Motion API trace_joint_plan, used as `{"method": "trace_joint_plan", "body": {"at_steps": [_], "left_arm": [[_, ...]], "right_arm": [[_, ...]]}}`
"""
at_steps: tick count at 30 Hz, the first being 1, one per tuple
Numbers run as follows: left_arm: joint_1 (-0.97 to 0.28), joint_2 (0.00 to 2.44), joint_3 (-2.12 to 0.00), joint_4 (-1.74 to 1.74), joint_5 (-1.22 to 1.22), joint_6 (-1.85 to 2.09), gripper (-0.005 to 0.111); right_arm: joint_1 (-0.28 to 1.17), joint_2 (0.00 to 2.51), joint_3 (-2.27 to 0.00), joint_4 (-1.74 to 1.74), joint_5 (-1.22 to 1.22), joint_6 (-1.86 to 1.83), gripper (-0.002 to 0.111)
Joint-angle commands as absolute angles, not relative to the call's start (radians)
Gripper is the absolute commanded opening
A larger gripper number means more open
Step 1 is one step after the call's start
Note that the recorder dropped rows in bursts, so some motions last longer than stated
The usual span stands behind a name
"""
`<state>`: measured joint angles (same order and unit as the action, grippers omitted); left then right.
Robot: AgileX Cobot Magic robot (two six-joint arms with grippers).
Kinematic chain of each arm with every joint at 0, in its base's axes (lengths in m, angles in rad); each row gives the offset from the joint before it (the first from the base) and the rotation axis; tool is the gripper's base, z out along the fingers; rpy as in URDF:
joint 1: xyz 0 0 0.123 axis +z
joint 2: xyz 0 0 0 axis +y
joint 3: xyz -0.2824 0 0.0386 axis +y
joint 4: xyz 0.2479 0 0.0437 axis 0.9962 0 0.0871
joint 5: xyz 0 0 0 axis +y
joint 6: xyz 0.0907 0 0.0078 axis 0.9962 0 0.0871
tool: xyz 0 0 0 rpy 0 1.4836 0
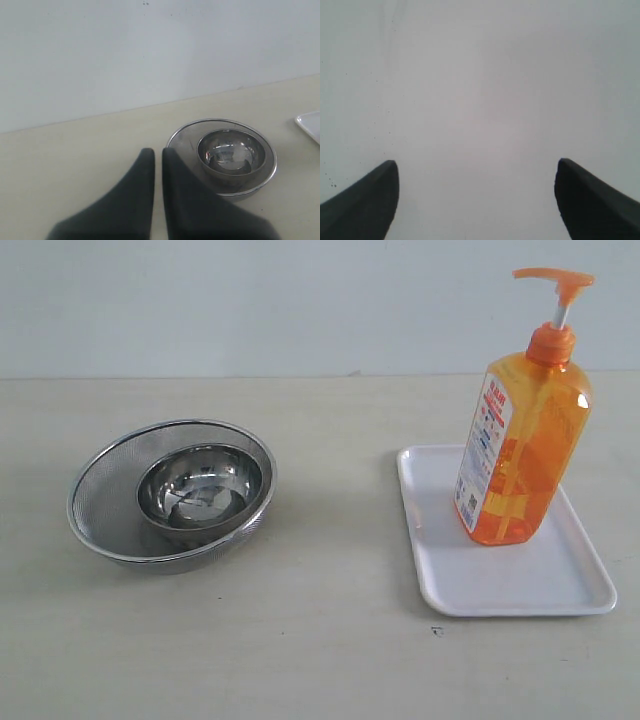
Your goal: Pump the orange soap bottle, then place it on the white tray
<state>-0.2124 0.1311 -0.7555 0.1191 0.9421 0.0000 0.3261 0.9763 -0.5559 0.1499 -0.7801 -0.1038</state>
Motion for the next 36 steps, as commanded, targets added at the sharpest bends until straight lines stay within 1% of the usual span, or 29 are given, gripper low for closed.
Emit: {"method": "trace_joint_plan", "body": {"at_steps": [1,4,6,7,14,22,32,36], "left_arm": [[-0.219,0.124,-0.751,0.113,0.947,-0.008,0.005],[-0.219,0.124,-0.751,0.113,0.947,-0.008,0.005],[-0.219,0.124,-0.751,0.113,0.947,-0.008,0.005],[-0.219,0.124,-0.751,0.113,0.947,-0.008,0.005],[-0.219,0.124,-0.751,0.12,0.946,-0.008,0.005],[-0.219,0.124,-0.751,0.12,0.946,-0.008,0.005],[-0.219,0.124,-0.751,0.12,0.946,-0.008,0.005],[-0.219,0.124,-0.751,0.13,0.946,-0.008,0.005]], "right_arm": [[0.323,0.95,-0.56,0.177,-0.745,-0.122,0.066],[0.323,0.939,-0.56,0.177,-0.72,-0.122,0.05],[0.323,0.939,-0.56,0.177,-0.72,-0.127,0.044],[0.323,0.939,-0.56,0.177,-0.719,-0.132,0.043],[0.323,0.939,-0.56,0.199,-0.714,-0.189,0.043],[0.323,0.939,-0.56,0.363,-0.712,-0.271,0.043],[0.323,0.939,-0.56,0.409,-0.689,-0.314,0.043],[0.323,0.939,-0.56,0.493,-0.689,-0.407,0.043]]}}
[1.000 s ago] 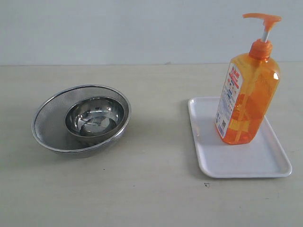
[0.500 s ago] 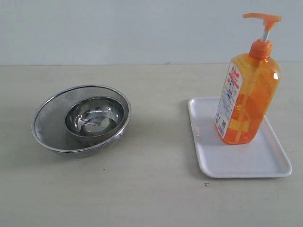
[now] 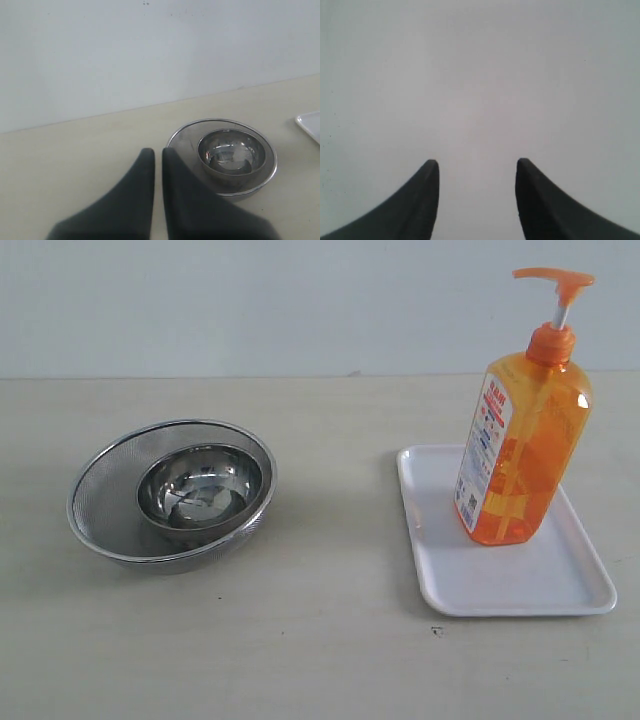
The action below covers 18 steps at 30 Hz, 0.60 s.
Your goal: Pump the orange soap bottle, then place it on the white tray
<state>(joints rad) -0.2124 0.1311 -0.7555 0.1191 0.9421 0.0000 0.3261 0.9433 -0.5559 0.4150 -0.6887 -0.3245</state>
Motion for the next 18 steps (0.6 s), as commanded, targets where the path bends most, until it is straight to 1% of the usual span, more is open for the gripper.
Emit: {"method": "trace_joint_plan", "body": {"at_steps": [1,4,6,9,10,11,18], "left_arm": [[-0.219,0.124,-0.751,0.131,0.944,-0.008,0.005],[-0.219,0.124,-0.751,0.131,0.943,-0.008,0.005],[-0.219,0.124,-0.751,0.131,0.943,-0.008,0.005],[-0.219,0.124,-0.751,0.15,0.943,-0.008,0.005],[-0.219,0.124,-0.751,0.157,0.943,-0.008,0.005],[-0.219,0.124,-0.751,0.162,0.943,-0.008,0.005],[-0.219,0.124,-0.751,0.177,0.943,-0.008,0.005]], "right_arm": [[0.323,0.939,-0.56,0.527,-0.691,-0.437,0.043],[0.323,0.939,-0.56,0.618,-0.691,-0.507,0.041],[0.323,0.939,-0.56,0.658,-0.689,-0.549,0.034],[0.323,0.939,-0.56,0.685,-0.687,-0.597,0.013],[0.323,0.939,-0.56,0.696,-0.687,-0.615,0.004],[0.323,0.939,-0.56,0.71,-0.686,-0.63,0.0],[0.323,0.939,-0.56,0.78,-0.685,-0.724,0.0]]}}
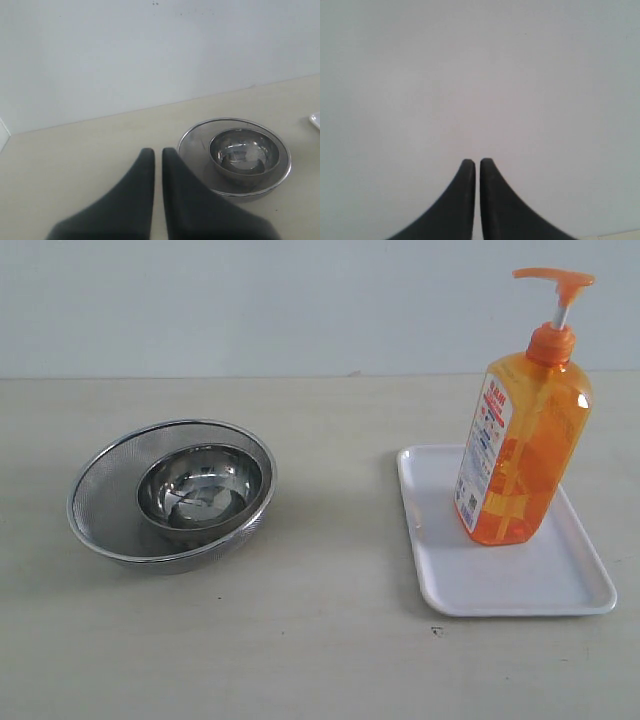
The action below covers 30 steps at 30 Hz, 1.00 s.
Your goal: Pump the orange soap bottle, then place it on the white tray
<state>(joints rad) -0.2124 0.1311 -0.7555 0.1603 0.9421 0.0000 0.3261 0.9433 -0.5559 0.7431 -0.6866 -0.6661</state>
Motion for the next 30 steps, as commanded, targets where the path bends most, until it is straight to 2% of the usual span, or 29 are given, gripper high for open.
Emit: {"method": "trace_joint_plan", "body": {"at_steps": [1,30], "left_arm": [[-0.219,0.124,-0.751,0.182,0.943,-0.008,0.005],[-0.219,0.124,-0.751,0.367,0.943,-0.101,0.005]], "right_arm": [[0.323,0.939,-0.56,0.785,-0.685,-0.738,0.0],[0.323,0.939,-0.526,1.022,-0.678,-1.008,0.0]]}}
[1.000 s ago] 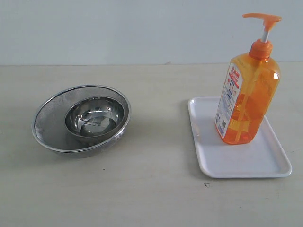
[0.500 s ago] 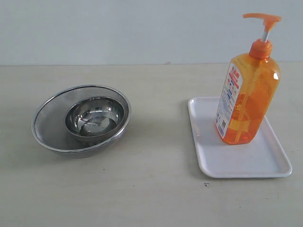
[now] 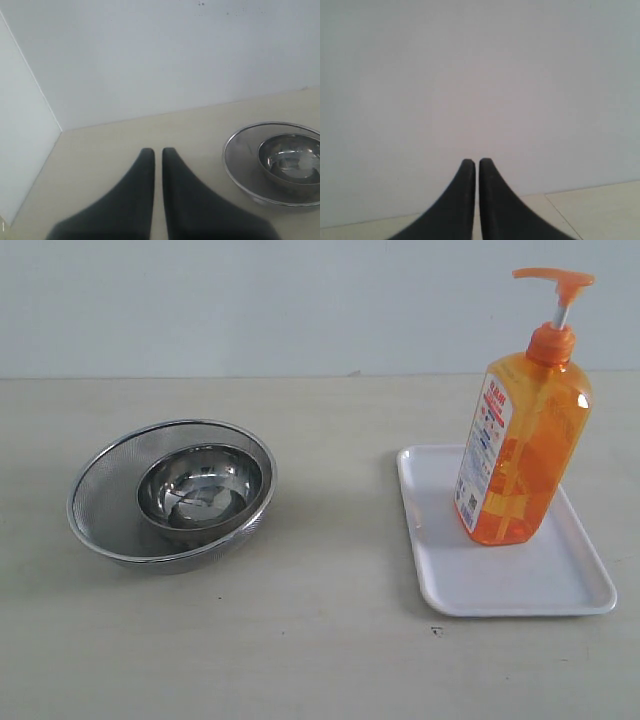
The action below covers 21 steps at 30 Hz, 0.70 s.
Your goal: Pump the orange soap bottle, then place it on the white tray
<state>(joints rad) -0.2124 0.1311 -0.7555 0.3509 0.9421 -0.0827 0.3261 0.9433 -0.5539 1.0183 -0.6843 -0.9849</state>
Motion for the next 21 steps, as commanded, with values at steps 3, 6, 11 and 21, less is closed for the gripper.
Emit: {"method": "trace_joint_plan", "body": {"at_steps": [3,6,11,21], "left_arm": [[-0.219,0.124,-0.751,0.383,0.943,-0.101,0.005],[-0.219,0.124,-0.751,0.386,0.943,-0.101,0.005],[-0.219,0.124,-0.751,0.386,0.943,-0.101,0.005],[-0.219,0.124,-0.751,0.382,0.934,-0.101,0.005]], "right_arm": [[0.323,0.939,-0.496,1.016,-0.681,-1.008,0.0],[0.323,0.939,-0.474,1.016,-0.673,-0.995,0.0],[0.323,0.939,-0.465,1.022,-0.667,-0.974,0.0],[0.323,0.939,-0.465,1.022,-0.669,-0.974,0.0]]}}
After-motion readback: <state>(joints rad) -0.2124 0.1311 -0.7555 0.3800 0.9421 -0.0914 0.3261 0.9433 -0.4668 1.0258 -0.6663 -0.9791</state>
